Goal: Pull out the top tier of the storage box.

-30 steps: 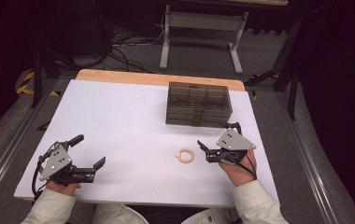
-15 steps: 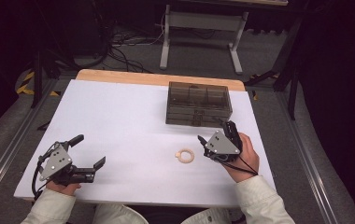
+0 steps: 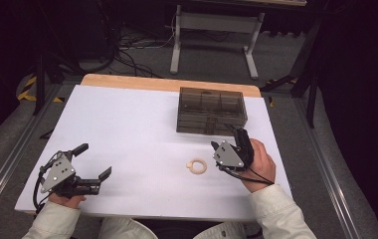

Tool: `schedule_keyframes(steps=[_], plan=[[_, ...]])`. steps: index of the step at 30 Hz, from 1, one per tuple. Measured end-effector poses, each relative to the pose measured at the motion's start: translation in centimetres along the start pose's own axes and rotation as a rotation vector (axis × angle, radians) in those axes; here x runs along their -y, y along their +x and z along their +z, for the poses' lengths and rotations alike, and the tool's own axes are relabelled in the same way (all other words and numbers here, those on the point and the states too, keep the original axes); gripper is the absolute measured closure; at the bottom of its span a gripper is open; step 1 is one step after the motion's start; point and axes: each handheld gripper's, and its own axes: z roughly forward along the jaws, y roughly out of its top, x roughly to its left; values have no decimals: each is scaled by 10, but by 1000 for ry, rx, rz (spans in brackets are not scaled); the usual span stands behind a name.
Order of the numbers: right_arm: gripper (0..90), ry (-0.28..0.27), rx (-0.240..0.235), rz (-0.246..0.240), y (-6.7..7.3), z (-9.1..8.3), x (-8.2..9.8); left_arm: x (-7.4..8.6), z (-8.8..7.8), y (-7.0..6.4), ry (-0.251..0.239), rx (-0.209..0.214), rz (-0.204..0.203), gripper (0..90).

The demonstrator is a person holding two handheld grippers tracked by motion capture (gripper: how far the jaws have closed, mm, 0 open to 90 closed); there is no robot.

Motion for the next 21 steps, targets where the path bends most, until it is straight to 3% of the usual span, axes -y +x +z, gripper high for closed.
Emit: schedule_keyframes(steps=[2,5,15,18,19,21], plan=[[336,12,11,-42,4,2,-1,0,0,0,-1,0,-1,8],[351,17,39,-47,7,4,-1,0,0,0,-2,1,0,7],[384,45,93,-149,14,12,-3,0,0,0,-3,0,1,7],[392,47,105,-159,15,14,-2,0,0,0,-2,0,1,7],[399,56,103,-186,15,14,-2,0,0,0,-3,1,1,7],[405,57,120,-188,17,15,-2,0,0,0,-2,0,2,7]])
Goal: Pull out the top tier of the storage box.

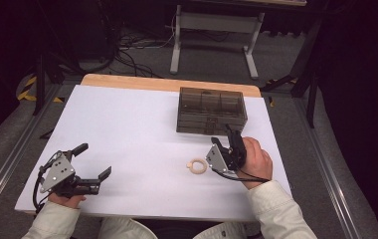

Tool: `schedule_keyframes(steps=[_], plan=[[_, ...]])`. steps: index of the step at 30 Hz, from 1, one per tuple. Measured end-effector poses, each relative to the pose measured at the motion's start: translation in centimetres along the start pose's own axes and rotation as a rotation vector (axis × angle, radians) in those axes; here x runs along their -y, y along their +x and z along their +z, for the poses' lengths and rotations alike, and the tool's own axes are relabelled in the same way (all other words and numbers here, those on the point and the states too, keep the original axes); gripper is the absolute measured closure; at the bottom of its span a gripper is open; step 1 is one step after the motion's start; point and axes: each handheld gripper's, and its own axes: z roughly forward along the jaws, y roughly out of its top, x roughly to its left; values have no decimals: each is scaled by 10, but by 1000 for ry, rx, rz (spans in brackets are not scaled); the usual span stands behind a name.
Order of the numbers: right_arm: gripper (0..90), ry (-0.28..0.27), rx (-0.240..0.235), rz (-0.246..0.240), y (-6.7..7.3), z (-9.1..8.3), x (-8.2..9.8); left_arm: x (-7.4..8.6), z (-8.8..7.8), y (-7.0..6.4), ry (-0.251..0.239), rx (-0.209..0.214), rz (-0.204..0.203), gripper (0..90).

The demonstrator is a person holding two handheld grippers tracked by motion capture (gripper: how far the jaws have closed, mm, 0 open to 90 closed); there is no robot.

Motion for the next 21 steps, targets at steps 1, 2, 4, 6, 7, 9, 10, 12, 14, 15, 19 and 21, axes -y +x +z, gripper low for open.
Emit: schedule_keyframes(steps=[1,2,4,6,7,9,10,12,14,15,19,21], plan=[[411,6,-5,-13,1,0,0,0,0,0,0,1,-1,7],[416,8,6,-17,1,1,0,0,0,0,0,1,-1,7],[429,14,20,-32,3,2,1,0,0,0,-1,1,0,8],[441,18,34,-37,4,3,1,0,0,0,1,4,3,7],[441,18,34,-37,4,3,1,0,0,0,1,4,3,7],[452,22,51,-54,6,5,1,0,0,0,0,5,4,8],[452,22,51,-54,6,5,1,0,0,0,0,5,4,8],[463,23,56,-75,7,6,0,0,0,0,1,3,5,8],[480,34,64,-117,9,8,0,0,0,0,0,3,5,8],[480,34,64,-117,9,8,0,0,0,0,0,6,5,8],[503,47,74,-147,11,11,0,0,0,0,0,4,5,8],[514,58,80,-161,12,13,0,0,0,-1,-1,4,5,8]])
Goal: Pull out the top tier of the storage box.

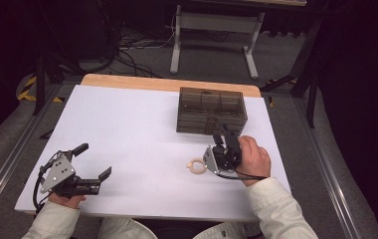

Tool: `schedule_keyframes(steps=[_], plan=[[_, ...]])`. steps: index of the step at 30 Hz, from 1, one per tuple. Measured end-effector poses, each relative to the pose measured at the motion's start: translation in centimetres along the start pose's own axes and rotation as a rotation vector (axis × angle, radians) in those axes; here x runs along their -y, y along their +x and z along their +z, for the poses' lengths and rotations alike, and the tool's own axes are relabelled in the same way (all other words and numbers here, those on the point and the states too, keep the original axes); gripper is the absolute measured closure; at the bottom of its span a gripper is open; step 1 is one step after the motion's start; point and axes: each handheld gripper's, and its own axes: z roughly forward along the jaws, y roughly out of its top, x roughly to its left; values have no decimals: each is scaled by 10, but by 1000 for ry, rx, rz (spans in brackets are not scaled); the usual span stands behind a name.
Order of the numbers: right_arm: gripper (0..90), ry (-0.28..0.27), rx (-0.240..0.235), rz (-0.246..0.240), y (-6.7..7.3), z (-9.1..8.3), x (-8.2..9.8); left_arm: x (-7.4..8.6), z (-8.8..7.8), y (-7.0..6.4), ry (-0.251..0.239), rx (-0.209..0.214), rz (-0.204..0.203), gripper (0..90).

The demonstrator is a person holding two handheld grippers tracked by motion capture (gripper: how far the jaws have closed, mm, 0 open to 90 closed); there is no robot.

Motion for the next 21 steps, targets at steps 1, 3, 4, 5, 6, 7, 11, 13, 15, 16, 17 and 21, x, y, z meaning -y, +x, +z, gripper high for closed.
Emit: schedule_keyframes(steps=[1,3,4,5,6,7,11,13,15,16,17,21], plan=[[518,3,1,-13,1,1,0,0,0,0,0,0,0,9],[525,13,9,-34,3,4,-1,0,0,0,0,1,1,9],[533,17,12,-48,5,6,-1,0,0,0,0,1,1,9],[533,17,12,-48,5,6,-1,0,0,0,0,1,1,9],[537,21,13,-61,5,7,-2,0,0,0,0,1,1,9],[540,33,14,-61,7,8,-2,0,0,0,1,4,2,9],[553,42,19,-94,9,14,-3,0,0,0,0,1,1,9],[560,58,25,-105,10,17,-3,0,0,0,0,2,2,9],[565,61,27,-128,11,20,-3,0,0,0,0,1,2,10],[569,63,32,-135,12,21,-3,0,0,0,-1,2,2,10],[576,76,35,-141,15,23,-4,0,0,0,-1,2,2,10],[589,92,36,-158,17,27,-4,0,0,0,-1,3,2,10]])
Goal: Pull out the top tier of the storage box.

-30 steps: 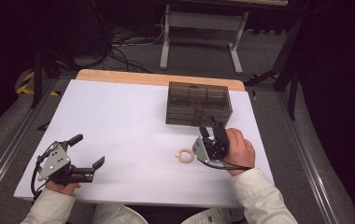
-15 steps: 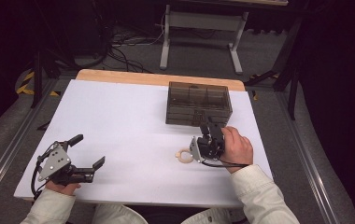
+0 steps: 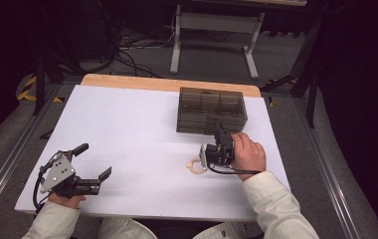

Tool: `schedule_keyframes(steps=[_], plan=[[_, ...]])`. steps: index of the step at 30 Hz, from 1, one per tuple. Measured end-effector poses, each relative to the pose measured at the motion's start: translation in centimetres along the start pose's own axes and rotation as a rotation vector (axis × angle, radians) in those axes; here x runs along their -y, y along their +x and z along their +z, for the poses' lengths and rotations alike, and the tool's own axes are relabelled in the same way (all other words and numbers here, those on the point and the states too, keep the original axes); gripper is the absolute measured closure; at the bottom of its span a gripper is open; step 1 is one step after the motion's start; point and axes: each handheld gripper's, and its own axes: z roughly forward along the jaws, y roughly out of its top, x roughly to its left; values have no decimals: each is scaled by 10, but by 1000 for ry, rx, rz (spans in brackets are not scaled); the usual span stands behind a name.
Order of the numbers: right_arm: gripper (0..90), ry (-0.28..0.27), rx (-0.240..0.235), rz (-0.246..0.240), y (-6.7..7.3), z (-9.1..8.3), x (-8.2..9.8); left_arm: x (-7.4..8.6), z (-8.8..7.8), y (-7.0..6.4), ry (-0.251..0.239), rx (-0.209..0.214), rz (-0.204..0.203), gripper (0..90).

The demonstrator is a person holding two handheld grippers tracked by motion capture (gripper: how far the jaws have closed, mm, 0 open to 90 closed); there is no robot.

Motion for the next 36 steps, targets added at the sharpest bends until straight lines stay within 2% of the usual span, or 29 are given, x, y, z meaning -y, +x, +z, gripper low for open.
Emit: schedule_keyframes(steps=[9,10,11,12,14,16,18,19,21,22,23,24,26,30,32,33,36], plan=[[610,22,-6,-39,7,13,1,0,0,0,1,1,1,11],[614,36,-14,-27,8,14,1,0,0,0,1,1,1,11],[626,26,-11,-48,8,16,1,0,0,0,1,1,2,11],[640,39,-12,-18,11,18,2,0,0,0,2,1,3,11],[643,35,-14,-30,10,20,2,0,0,0,2,1,4,12],[652,53,-20,-16,12,22,2,0,0,0,1,2,3,12],[659,43,-16,-27,12,25,2,0,0,0,2,1,4,12],[663,55,-20,-10,14,26,2,0,0,0,4,5,6,12],[672,26,-5,-43,13,30,2,0,0,0,3,3,5,12],[673,50,-15,-14,15,29,2,0,0,0,4,3,5,12],[674,41,-15,-40,13,32,2,0,0,0,3,2,3,12],[677,50,-14,-14,16,33,3,0,0,0,2,3,3,12],[685,40,-13,-39,16,37,3,0,0,0,2,3,3,12],[703,66,-18,-19,19,38,3,0,1,0,4,5,4,12],[715,62,-13,-28,19,39,3,0,1,0,6,4,8,12],[721,47,-3,-48,17,41,3,0,1,1,7,9,10,12],[740,53,0,-38,17,41,3,0,1,0,7,10,11,12]])
